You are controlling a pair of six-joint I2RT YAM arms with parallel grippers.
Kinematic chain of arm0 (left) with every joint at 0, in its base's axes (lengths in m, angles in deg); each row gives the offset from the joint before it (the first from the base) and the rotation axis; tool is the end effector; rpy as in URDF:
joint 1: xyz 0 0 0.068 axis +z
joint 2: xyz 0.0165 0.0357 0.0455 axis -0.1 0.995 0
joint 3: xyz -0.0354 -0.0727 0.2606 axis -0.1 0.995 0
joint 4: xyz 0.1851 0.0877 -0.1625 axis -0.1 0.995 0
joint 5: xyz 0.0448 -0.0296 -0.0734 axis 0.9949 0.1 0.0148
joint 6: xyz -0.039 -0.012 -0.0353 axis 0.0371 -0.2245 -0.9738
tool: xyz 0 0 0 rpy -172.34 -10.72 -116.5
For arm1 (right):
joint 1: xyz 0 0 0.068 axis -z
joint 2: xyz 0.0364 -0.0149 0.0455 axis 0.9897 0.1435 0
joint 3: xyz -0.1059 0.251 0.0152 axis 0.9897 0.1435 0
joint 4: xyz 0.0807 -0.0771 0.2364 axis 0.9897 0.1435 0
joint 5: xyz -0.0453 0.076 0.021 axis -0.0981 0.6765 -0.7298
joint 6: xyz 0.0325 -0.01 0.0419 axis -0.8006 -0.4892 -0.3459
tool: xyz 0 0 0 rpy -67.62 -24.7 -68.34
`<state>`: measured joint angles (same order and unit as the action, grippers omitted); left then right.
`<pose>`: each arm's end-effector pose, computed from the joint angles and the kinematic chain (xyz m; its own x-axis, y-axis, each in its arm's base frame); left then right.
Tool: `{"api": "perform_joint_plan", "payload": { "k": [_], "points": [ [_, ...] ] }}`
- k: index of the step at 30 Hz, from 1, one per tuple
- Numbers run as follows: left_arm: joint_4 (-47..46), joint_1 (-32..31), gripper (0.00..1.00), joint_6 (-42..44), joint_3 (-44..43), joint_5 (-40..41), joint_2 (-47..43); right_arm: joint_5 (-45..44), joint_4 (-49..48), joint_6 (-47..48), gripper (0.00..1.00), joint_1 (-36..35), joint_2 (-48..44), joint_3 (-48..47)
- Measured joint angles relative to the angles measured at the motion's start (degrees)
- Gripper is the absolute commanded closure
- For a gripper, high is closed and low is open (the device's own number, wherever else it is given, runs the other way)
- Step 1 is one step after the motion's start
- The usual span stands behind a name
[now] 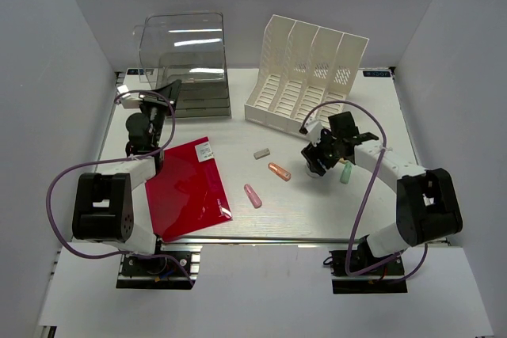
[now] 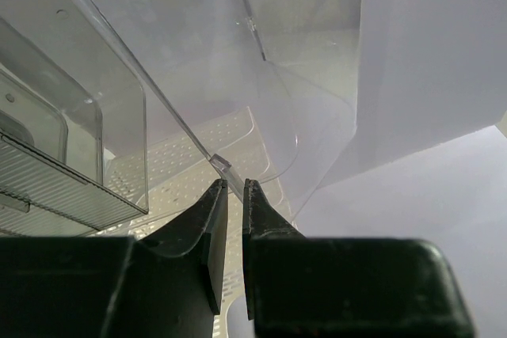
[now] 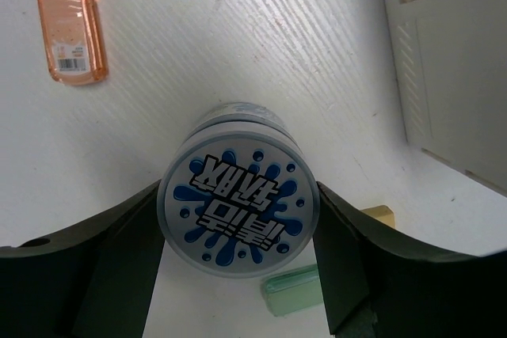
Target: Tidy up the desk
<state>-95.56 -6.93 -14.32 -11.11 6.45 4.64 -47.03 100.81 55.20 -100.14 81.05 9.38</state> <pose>0.3152 -0.0107 0.2613 -0.0625 -0.9482 -0.3114 0.2523 0.2869 -0.9241 0.2757 0.0998 0.1982 -0.4461 -0.6716 -0.5915 -0.7611 0.6324 -0.1441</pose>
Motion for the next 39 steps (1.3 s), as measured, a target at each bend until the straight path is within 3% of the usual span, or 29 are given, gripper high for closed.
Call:
{"api": "perform_joint_plan", "payload": {
  "k": [6,14,21,26,31,39],
  "points": [
    [1.57,0.00,1.00,-0.02,-1.92,-0.22,0.00,1.14,8.31,5.03,1.00,-1.38,0.11,-5.03],
    [4.81,0.00,1.00,-0.02,-3.85,-0.79,-1.09,1.25,17.31,18.08,1.00,-6.23,-0.04,-23.47],
    [7.34,0.00,1.00,0.02,-5.29,-0.90,-2.49,0.37,21.66,28.89,1.00,-14.80,2.29,-35.19],
    [8.66,0.00,1.00,0.02,-6.45,-1.05,-2.60,-1.97,17.66,35.82,1.00,-23.23,4.04,-37.64],
    [9.49,0.00,1.00,0.02,-7.32,-1.14,-2.60,-7.37,7.74,43.28,1.00,-31.41,7.19,-35.45],
    [10.01,0.00,1.00,0.02,-8.00,-1.09,-2.60,-15.39,-7.78,48.87,1.00,-35.98,20.98,-37.03]
  ]
}}
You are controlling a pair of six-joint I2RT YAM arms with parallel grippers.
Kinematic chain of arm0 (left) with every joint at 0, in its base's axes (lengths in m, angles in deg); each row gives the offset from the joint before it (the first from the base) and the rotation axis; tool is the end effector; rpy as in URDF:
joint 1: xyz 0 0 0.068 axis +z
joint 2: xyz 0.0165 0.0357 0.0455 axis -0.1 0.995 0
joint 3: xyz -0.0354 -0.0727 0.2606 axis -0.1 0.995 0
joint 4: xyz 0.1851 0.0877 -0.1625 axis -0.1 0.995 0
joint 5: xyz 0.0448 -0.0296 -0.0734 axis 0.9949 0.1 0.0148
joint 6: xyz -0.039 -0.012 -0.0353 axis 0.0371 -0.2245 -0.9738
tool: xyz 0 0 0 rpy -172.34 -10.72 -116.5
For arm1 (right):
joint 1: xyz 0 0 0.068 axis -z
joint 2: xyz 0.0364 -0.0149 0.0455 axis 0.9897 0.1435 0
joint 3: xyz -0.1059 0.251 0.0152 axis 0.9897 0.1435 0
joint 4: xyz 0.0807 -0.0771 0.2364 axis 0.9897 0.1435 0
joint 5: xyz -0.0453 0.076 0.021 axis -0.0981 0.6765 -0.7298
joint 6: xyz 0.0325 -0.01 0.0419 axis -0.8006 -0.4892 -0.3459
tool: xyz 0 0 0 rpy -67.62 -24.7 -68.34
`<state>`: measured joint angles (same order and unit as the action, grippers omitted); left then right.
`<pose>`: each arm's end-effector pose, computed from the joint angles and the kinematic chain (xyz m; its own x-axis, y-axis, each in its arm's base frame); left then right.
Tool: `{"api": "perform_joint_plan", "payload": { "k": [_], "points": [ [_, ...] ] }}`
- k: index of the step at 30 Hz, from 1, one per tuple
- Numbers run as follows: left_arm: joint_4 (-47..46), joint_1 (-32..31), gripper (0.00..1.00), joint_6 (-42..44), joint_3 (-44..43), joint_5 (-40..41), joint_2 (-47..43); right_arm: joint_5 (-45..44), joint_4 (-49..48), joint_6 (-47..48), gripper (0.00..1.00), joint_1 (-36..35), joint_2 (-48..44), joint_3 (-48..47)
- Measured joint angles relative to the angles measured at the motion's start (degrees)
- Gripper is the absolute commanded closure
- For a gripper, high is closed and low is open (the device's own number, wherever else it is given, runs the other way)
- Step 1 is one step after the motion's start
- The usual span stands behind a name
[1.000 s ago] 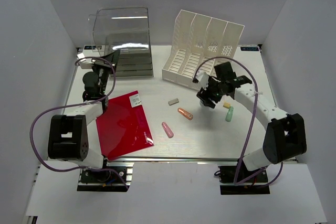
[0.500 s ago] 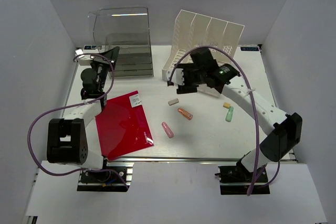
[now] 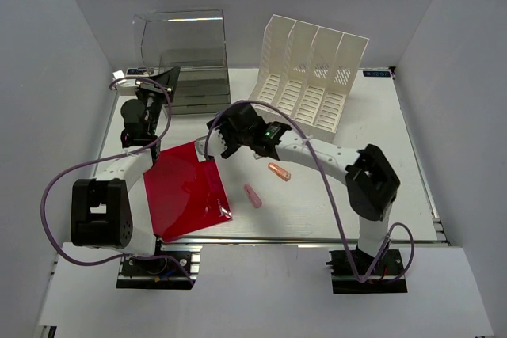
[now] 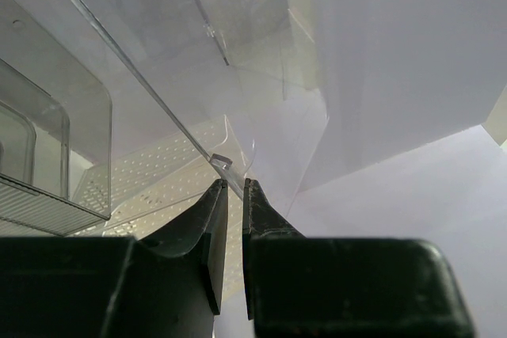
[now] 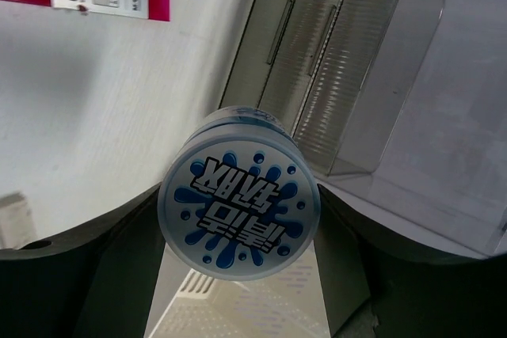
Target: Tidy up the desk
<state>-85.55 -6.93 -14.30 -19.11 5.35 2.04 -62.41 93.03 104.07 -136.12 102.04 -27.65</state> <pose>0.3251 -0.0116 0.3022 -0.0768 -0.9455 -0.3164 0.2673 0.2862 -0.9201 0.2551 0.3530 0.2914 0.7197 -0.6814 -0.1331 -0.4352 -0.2934 -0.8512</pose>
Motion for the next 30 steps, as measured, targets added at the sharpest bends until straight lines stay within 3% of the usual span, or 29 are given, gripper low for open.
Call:
{"api": "perform_joint_plan", "payload": {
  "k": [19,30],
  "points": [
    [0.57,0.00,1.00,1.11,-0.70,-0.20,-0.02,-6.38,-36.17,10.12,1.00,-0.04,14.49,-2.84],
    [0.52,0.00,1.00,2.21,-1.70,-0.46,-0.13,-5.60,-44.81,16.00,1.00,3.56,26.69,-11.78]
  ]
}}
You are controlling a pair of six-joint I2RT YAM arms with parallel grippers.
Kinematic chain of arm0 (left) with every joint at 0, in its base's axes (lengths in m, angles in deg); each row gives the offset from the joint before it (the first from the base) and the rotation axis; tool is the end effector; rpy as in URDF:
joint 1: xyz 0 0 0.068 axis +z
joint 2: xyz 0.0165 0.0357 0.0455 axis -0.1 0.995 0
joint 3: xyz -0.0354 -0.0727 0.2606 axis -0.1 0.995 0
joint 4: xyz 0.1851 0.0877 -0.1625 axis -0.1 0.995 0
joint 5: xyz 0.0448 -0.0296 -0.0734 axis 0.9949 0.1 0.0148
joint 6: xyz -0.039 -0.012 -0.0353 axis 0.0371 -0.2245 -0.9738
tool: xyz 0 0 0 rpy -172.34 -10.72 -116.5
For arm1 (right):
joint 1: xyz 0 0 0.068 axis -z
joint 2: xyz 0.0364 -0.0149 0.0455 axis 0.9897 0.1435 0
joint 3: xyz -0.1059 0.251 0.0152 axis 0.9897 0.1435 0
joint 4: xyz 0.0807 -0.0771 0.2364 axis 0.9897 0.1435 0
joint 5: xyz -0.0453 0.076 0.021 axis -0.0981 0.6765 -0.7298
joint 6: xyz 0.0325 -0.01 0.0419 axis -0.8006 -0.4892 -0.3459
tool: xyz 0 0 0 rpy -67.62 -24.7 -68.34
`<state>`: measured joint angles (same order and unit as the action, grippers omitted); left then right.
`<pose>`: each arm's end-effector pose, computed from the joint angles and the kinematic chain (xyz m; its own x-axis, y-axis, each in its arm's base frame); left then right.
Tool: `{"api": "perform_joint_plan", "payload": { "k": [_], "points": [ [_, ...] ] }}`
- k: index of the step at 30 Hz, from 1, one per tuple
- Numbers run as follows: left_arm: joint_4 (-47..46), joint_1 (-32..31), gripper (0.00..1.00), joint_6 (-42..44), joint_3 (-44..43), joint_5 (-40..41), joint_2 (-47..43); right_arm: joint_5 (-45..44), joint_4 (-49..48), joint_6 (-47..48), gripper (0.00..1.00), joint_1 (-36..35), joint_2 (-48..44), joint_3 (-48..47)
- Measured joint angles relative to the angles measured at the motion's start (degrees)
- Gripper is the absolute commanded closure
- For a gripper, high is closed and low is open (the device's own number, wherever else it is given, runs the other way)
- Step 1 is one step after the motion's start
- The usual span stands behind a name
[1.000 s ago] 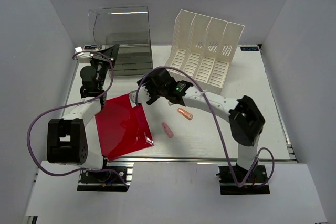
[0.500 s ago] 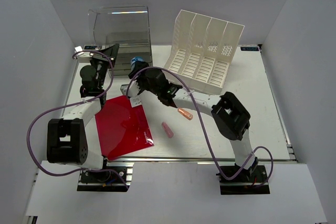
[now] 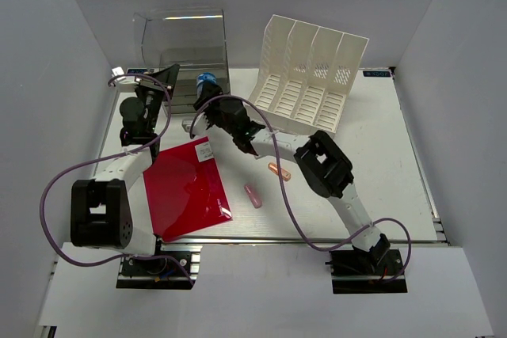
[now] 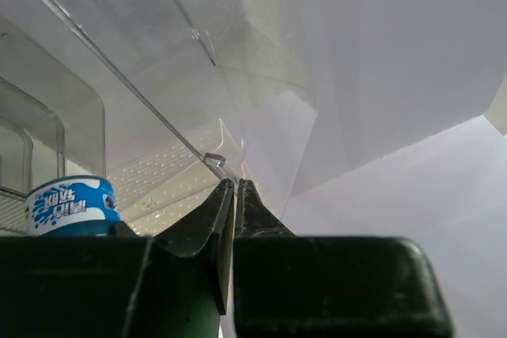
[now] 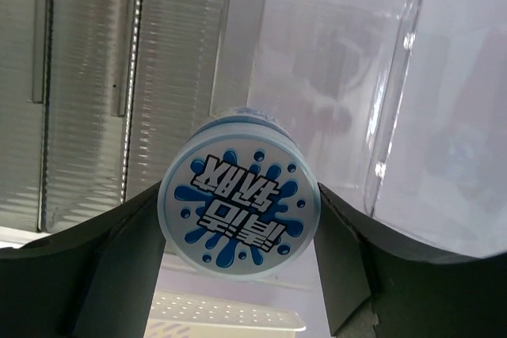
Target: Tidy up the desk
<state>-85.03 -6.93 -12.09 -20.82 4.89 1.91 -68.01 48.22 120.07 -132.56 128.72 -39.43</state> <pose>0.3269 -0.0120 0.3121 -0.0656 -0.9327 -0.3546 0.2934 0.3216 -0.9003 0.3474 0.4179 0.2235 0.6719 -0.7343 0.0966 0.0570 -0.0788 -0.9953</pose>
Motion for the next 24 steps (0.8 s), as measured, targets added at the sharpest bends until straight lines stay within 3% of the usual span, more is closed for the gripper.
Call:
{"api": "perform_joint_plan", "payload": {
  "k": [23,24],
  "points": [
    [-0.07,0.26,1.00,-0.90,0.74,0.22,-2.23,1.07,-3.52,2.25,1.00,1.29,8.22,-11.13],
    [0.24,0.37,0.93,-0.92,1.57,0.50,-3.30,1.05,-3.54,2.27,1.00,1.31,8.35,-11.58]
  ]
}}
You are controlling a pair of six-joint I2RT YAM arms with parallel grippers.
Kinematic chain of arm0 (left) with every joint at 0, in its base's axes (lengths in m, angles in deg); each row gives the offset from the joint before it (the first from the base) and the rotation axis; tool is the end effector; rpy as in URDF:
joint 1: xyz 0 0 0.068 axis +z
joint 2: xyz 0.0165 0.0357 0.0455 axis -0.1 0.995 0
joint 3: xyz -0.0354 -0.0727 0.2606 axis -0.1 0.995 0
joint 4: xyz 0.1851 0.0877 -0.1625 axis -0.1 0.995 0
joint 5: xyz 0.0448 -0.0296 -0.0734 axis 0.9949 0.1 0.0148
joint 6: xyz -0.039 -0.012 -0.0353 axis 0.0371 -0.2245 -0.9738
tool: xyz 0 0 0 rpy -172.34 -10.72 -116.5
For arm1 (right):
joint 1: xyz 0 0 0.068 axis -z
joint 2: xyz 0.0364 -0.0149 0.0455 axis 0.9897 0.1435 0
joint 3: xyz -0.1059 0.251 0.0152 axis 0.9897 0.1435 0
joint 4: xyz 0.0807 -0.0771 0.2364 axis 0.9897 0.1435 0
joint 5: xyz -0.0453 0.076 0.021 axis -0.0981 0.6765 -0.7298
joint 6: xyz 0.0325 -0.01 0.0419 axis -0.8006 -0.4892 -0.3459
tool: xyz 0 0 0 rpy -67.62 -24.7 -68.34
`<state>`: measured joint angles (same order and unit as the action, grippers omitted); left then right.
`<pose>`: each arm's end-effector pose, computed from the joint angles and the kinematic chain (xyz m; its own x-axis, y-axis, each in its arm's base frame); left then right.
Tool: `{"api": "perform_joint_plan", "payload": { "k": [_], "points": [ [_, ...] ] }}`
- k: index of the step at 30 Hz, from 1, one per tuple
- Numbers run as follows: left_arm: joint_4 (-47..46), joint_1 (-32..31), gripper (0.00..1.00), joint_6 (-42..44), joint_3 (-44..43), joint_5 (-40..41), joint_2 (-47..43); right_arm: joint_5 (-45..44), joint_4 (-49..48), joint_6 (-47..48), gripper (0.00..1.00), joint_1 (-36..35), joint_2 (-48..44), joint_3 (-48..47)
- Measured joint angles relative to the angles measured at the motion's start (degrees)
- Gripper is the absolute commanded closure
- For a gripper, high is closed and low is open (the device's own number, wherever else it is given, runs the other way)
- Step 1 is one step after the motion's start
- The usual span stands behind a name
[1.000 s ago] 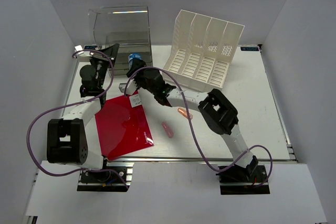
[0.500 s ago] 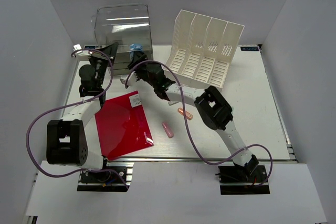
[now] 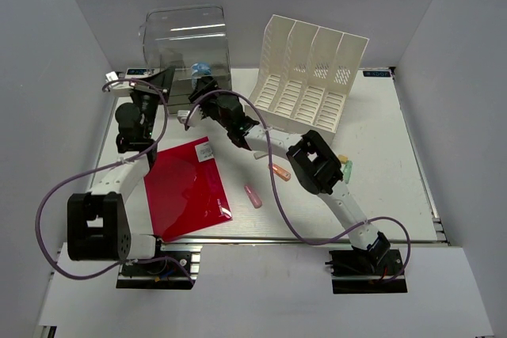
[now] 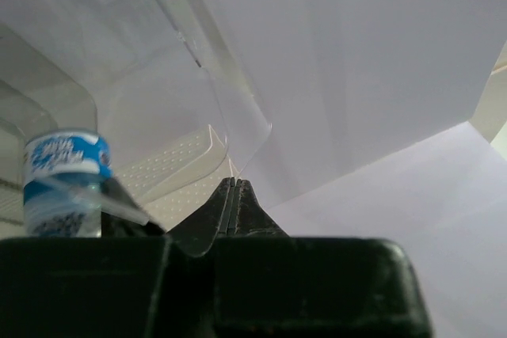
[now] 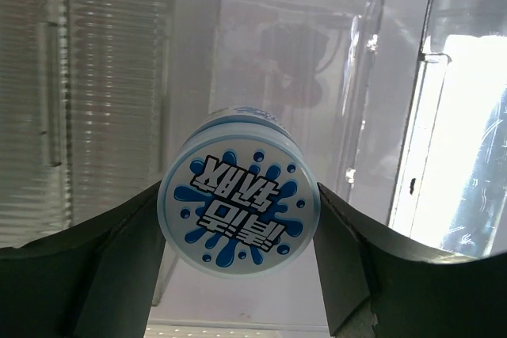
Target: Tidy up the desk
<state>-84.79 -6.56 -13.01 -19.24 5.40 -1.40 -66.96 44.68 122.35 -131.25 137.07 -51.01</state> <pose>0.3138 -0.0093 0.3196 -0.0473 -0.9396 -0.3389 0.3111 0.3086 -0.8989 0.3762 0.4334 0.2222 0.6560 -0.7451 0.1202 0.1591 -0.0192 -0.9871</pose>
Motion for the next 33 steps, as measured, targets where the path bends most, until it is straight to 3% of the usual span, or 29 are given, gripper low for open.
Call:
{"api": "perform_joint_plan", "payload": {
  "k": [4,8,13,20,27,33],
  "points": [
    [2.75,0.26,0.70,-0.09,3.37,1.90,-4.70,0.00,-0.26,0.00,1.00,0.11,0.20,-1.42],
    [5.57,0.72,0.65,-1.01,4.81,2.86,-5.14,-0.02,-1.18,-0.02,1.00,0.57,0.20,-1.60],
    [5.84,1.46,0.80,-2.93,6.71,2.51,-1.57,-0.02,-1.22,-0.04,1.00,1.11,0.20,-1.57],
    [3.93,1.86,0.91,-3.67,10.29,1.68,0.48,-0.04,-1.22,-0.26,1.00,1.31,0.20,-1.55],
    [0.02,1.97,0.91,-3.61,9.18,1.62,6.16,-0.07,-1.33,-0.66,1.00,1.49,0.20,-1.42],
    [1.05,2.60,0.88,-1.22,1.31,1.73,16.11,-0.20,-1.90,-1.22,1.00,1.66,0.13,0.39]
  ]
}}
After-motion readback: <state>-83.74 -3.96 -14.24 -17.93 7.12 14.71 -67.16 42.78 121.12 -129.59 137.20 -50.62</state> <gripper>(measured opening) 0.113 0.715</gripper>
